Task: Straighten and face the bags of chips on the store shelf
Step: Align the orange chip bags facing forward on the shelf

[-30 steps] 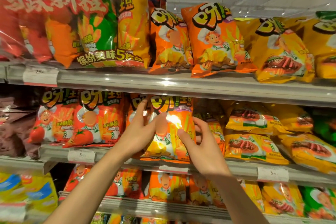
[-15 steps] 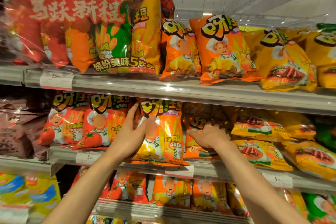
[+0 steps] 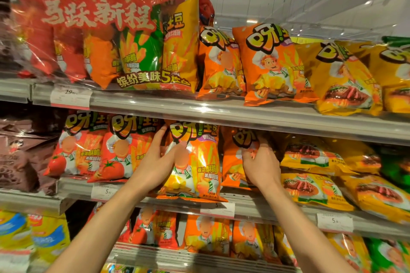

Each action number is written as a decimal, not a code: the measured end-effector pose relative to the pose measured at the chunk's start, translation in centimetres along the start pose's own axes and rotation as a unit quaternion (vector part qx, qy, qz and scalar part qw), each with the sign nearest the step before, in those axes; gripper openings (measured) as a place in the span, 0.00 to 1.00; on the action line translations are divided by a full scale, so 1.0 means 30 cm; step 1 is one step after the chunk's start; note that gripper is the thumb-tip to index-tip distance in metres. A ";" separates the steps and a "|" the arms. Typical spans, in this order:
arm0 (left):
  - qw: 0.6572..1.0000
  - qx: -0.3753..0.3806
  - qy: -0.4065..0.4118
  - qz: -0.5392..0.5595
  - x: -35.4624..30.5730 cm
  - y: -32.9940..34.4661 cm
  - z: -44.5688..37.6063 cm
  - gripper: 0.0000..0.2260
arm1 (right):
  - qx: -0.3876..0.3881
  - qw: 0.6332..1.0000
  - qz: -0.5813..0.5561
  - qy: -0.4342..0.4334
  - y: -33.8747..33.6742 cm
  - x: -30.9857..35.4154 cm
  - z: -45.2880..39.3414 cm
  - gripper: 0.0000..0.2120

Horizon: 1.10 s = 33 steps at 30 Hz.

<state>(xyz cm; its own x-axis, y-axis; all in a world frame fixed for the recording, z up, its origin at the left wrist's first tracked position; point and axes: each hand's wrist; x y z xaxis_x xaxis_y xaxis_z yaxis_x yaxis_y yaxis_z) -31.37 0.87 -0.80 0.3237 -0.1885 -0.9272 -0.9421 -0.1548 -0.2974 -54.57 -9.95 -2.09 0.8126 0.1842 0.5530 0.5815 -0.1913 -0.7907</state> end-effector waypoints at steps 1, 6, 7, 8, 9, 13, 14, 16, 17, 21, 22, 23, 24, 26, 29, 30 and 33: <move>1.000 -0.002 -0.003 -0.001 -0.004 0.001 0.001 0.35 | -0.026 1.000 -0.004 -0.015 0.012 0.005 0.000 0.21; 1.000 -0.001 -0.005 -0.011 -0.014 0.005 0.005 0.36 | -0.051 0.996 0.060 -0.029 0.106 0.008 -0.060 0.21; 1.000 0.003 -0.002 -0.010 -0.013 0.007 0.007 0.37 | -0.054 0.996 0.067 -0.036 0.124 0.004 -0.077 0.22; 1.000 0.005 -0.003 -0.009 -0.012 0.007 0.009 0.37 | -0.056 0.995 0.072 -0.050 0.138 -0.004 -0.093 0.24; 1.000 0.006 -0.002 -0.008 -0.009 0.008 0.011 0.38 | -0.054 0.993 0.079 -0.063 0.147 -0.012 -0.105 0.26; 1.000 0.008 0.006 0.000 -0.005 0.013 0.016 0.36 | 0.035 0.992 0.112 -0.035 0.162 -0.068 -0.105 0.36; 1.000 0.006 0.006 -0.004 -0.004 0.013 0.016 0.36 | 0.051 0.990 0.129 -0.022 0.162 -0.080 -0.099 0.39; 1.000 0.006 0.005 -0.011 0.002 0.012 0.015 0.36 | 0.082 0.984 0.158 0.005 0.162 -0.087 -0.088 0.46; 1.000 0.008 0.006 -0.012 0.005 0.011 0.013 0.36 | 0.089 0.983 0.160 0.013 0.161 -0.084 -0.083 0.46; 1.000 0.009 0.004 -0.015 0.009 0.008 0.013 0.36 | 0.024 0.992 0.127 -0.008 0.164 -0.069 -0.075 0.34; 1.000 0.009 0.005 -0.017 0.009 0.008 0.013 0.35 | 0.004 0.992 0.126 -0.011 0.166 -0.069 -0.075 0.31; 1.000 0.008 0.004 -0.019 0.011 0.008 0.013 0.35 | -0.010 0.992 0.127 -0.010 0.170 -0.071 -0.079 0.28; 1.000 0.007 0.002 -0.022 0.011 0.009 0.012 0.35 | -0.018 0.991 0.129 -0.007 0.173 -0.074 -0.086 0.26; 1.000 0.006 -0.002 -0.023 0.011 0.013 0.011 0.35 | 0.001 0.993 0.120 0.003 0.175 -0.077 -0.110 0.27; 1.000 0.000 0.000 -0.020 0.011 0.019 0.006 0.36 | 0.086 0.989 0.116 0.017 0.187 -0.088 -0.144 0.30; 1.000 0.000 0.002 -0.023 0.007 0.023 0.007 0.35 | 0.108 0.987 0.116 0.018 0.189 -0.096 -0.149 0.32; 1.000 -0.003 0.006 -0.025 0.005 0.031 0.009 0.32 | 0.119 0.990 0.076 0.015 0.169 -0.100 -0.141 0.36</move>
<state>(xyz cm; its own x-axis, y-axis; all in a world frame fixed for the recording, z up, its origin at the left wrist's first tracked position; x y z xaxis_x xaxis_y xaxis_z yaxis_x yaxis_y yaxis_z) -32.24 0.95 -1.27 0.3719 -0.1910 -0.9084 -0.9239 -0.1712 -0.3423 -53.89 -15.54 -6.65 0.8926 0.1415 0.4280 0.4299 0.0184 -0.9027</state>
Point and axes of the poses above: each hand's wrist, its own z-axis away from the middle knuckle, its own y-axis out of the palm, x = y × z, and after that the axes turned 13 degrees about x, right-handed
